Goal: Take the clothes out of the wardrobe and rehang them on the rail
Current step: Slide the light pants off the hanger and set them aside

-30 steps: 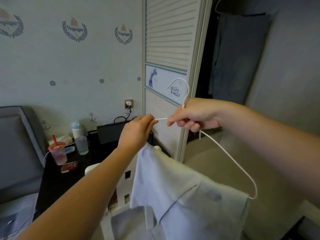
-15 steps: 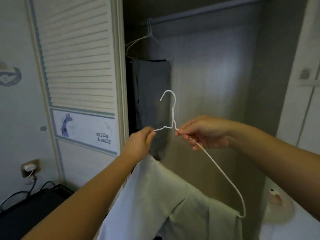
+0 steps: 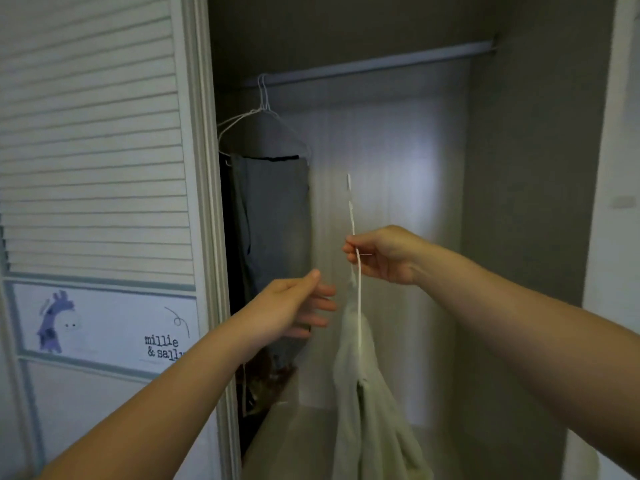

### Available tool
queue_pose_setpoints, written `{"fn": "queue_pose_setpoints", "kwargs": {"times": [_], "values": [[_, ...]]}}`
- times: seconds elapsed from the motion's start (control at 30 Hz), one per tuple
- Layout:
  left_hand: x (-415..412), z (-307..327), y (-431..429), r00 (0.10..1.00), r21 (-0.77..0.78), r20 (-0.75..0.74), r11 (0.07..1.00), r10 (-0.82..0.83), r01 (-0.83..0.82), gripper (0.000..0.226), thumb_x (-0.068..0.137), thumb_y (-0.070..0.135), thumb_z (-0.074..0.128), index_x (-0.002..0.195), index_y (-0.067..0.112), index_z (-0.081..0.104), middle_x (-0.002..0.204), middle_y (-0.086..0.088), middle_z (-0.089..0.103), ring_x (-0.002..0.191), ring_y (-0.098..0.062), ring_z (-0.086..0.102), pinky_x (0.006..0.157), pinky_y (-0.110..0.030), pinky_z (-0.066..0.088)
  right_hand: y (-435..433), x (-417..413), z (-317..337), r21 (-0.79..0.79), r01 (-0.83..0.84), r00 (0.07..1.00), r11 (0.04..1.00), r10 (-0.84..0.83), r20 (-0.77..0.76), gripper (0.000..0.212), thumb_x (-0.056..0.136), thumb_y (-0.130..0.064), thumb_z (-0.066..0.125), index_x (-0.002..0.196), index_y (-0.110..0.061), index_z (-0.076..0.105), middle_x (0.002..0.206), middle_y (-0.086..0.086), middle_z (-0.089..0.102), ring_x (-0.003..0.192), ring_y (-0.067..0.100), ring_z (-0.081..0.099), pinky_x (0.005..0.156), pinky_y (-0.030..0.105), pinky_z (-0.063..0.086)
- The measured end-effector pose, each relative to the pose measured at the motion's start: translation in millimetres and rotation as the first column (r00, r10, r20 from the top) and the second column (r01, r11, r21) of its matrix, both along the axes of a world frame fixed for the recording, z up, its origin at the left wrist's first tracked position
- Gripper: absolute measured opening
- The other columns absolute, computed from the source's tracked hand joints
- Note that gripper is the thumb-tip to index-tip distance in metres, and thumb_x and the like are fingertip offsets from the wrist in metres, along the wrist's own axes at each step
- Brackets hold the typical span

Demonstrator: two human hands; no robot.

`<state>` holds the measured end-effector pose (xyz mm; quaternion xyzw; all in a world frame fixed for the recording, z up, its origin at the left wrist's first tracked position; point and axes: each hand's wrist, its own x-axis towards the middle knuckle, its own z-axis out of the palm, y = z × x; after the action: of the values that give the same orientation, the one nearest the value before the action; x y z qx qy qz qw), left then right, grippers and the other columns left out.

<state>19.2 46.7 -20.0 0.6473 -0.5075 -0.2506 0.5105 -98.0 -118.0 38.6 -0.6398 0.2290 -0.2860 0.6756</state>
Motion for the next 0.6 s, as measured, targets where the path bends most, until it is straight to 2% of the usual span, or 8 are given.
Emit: {"fn": "queue_pose_setpoints", "kwargs": {"times": [0.1, 0.17, 0.23, 0.3, 0.37, 0.4, 0.5, 0.6], "values": [[12, 20, 2, 0.999, -0.010, 0.052, 1.000, -0.009, 0.009, 0.042, 0.101, 0.050, 0.041, 0.113, 0.020, 0.069, 0.105, 0.001, 0.076, 0.096, -0.021, 0.073, 0.088, -0.037, 0.056, -16, 33, 10, -0.095, 0.069, 0.997, 0.993, -0.065, 0.044, 0.009, 0.092, -0.016, 0.064, 0.086, -0.010, 0.065, 0.076, 0.000, 0.067, 0.059, 0.007, 0.060, 0.046, 0.019, 0.049], [15, 31, -3, 0.997, -0.028, 0.073, 1.000, 0.009, -0.007, 0.033, 0.101, 0.043, 0.047, 0.112, 0.019, 0.066, 0.103, -0.003, 0.076, 0.090, -0.023, 0.074, 0.079, -0.031, 0.058, -26, 48, 17, -0.158, 0.126, 0.990, 0.979, -0.115, 0.076, 0.012, 0.090, -0.019, 0.067, 0.084, -0.009, 0.067, 0.078, 0.000, 0.068, 0.062, 0.008, 0.059, 0.050, 0.019, 0.050], [26, 42, -15, 0.991, -0.078, 0.121, 0.996, 0.052, -0.043, 0.021, 0.101, 0.030, 0.055, 0.113, 0.015, 0.065, 0.101, -0.008, 0.074, 0.075, -0.019, 0.072, 0.063, -0.021, 0.057, -37, 67, 30, -0.214, 0.171, 0.980, 0.962, -0.145, 0.135, 0.014, 0.089, -0.021, 0.069, 0.082, -0.009, 0.068, 0.079, 0.001, 0.068, 0.064, 0.009, 0.060, 0.054, 0.021, 0.052], [45, 51, -33, 0.967, -0.136, 0.223, 0.986, 0.123, -0.094, 0.015, 0.099, 0.016, 0.059, 0.112, 0.012, 0.065, 0.091, -0.010, 0.074, 0.070, -0.017, 0.070, 0.065, -0.024, 0.058, -48, 85, 45, -0.257, 0.206, 0.966, 0.944, -0.155, 0.207, 0.017, 0.089, -0.021, 0.069, 0.088, -0.004, 0.069, 0.080, 0.003, 0.069, 0.065, 0.010, 0.060, 0.058, 0.023, 0.053], [68, 64, -54, 0.910, -0.170, 0.359, 0.974, 0.206, -0.153, 0.015, 0.097, 0.012, 0.060, 0.111, 0.016, 0.065, 0.083, -0.003, 0.076, 0.076, -0.015, 0.072, 0.081, -0.032, 0.058, -63, 102, 61, -0.311, 0.245, 0.949, 0.918, -0.162, 0.269, 0.025, 0.090, -0.022, 0.069, 0.098, 0.002, 0.069, 0.080, 0.004, 0.070, 0.066, 0.012, 0.061, 0.059, 0.024, 0.055], [77, 73, -65, 0.870, -0.181, 0.427, 0.966, 0.246, -0.184, 0.017, 0.097, 0.012, 0.059, 0.112, 0.018, 0.064, 0.082, 0.000, 0.076, 0.079, -0.012, 0.072, 0.083, -0.029, 0.057, -72, 111, 70, -0.338, 0.266, 0.940, 0.903, -0.165, 0.298, 0.030, 0.090, -0.023, 0.069, 0.102, 0.004, 0.068, 0.080, 0.005, 0.071, 0.067, 0.012, 0.061, 0.060, 0.025, 0.055], [99, 105, -97, 0.715, -0.259, 0.588, 0.926, 0.378, -0.276, 0.022, 0.098, 0.013, 0.055, 0.116, 0.024, 0.062, 0.082, 0.008, 0.074, 0.082, -0.004, 0.069, 0.073, -0.015, 0.050, -102, 134, 100, -0.396, 0.310, 0.917, 0.864, -0.161, 0.366, 0.034, 0.090, -0.027, 0.068, 0.105, 0.004, 0.068, 0.081, 0.005, 0.071, 0.070, 0.013, 0.062, 0.061, 0.026, 0.056], [115, 137, -125, 0.585, -0.350, 0.654, 0.877, 0.480, -0.328, 0.023, 0.099, 0.014, 0.050, 0.117, 0.022, 0.062, 0.082, 0.009, 0.071, 0.078, -0.004, 0.066, 0.071, -0.019, 0.051, -132, 158, 133, -0.436, 0.314, 0.907, 0.843, -0.131, 0.401, 0.036, 0.091, -0.027, 0.067, 0.106, 0.006, 0.067, 0.077, 0.003, 0.071, 0.063, 0.009, 0.059, 0.055, 0.023, 0.053]]}}
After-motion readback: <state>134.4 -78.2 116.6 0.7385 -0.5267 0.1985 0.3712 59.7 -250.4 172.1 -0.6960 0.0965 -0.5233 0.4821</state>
